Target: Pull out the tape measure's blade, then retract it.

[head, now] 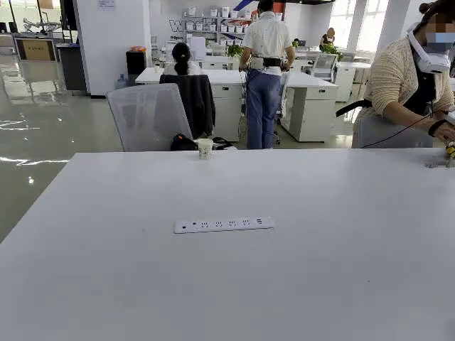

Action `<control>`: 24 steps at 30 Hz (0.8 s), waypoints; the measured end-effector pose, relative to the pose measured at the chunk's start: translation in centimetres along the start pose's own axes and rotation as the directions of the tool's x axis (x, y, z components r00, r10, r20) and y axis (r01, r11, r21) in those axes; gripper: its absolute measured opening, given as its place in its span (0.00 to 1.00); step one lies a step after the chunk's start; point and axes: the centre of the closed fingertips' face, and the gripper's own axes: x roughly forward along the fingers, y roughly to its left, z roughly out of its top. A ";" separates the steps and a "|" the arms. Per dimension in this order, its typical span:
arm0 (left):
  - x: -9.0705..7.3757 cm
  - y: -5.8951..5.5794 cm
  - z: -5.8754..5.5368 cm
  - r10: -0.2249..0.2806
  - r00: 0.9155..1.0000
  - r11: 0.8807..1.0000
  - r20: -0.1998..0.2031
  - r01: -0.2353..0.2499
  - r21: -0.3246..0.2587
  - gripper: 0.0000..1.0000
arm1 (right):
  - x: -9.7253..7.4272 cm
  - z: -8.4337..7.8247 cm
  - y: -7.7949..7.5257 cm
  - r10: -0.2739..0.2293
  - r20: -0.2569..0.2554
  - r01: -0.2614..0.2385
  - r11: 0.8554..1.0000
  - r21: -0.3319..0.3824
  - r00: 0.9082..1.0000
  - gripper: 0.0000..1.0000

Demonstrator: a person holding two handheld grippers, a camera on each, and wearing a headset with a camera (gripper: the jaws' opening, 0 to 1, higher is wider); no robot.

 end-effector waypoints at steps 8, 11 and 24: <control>0.3 -0.1 0.2 -0.012 1.000 1.000 0.001 0.012 0.003 0.99 | 0.0 0.3 0.1 0.003 -0.008 -0.003 1.000 -0.006 1.000 0.99; 0.6 -0.1 0.8 -0.023 1.000 1.000 0.016 0.023 -0.009 0.99 | -0.1 0.5 0.0 0.004 -0.015 -0.004 1.000 -0.007 1.000 0.99; 2.0 -1.6 1.9 -0.032 0.999 0.999 -0.016 0.032 0.040 0.99 | 0.0 1.8 -0.5 0.020 -0.024 -0.021 0.999 -0.041 1.000 0.99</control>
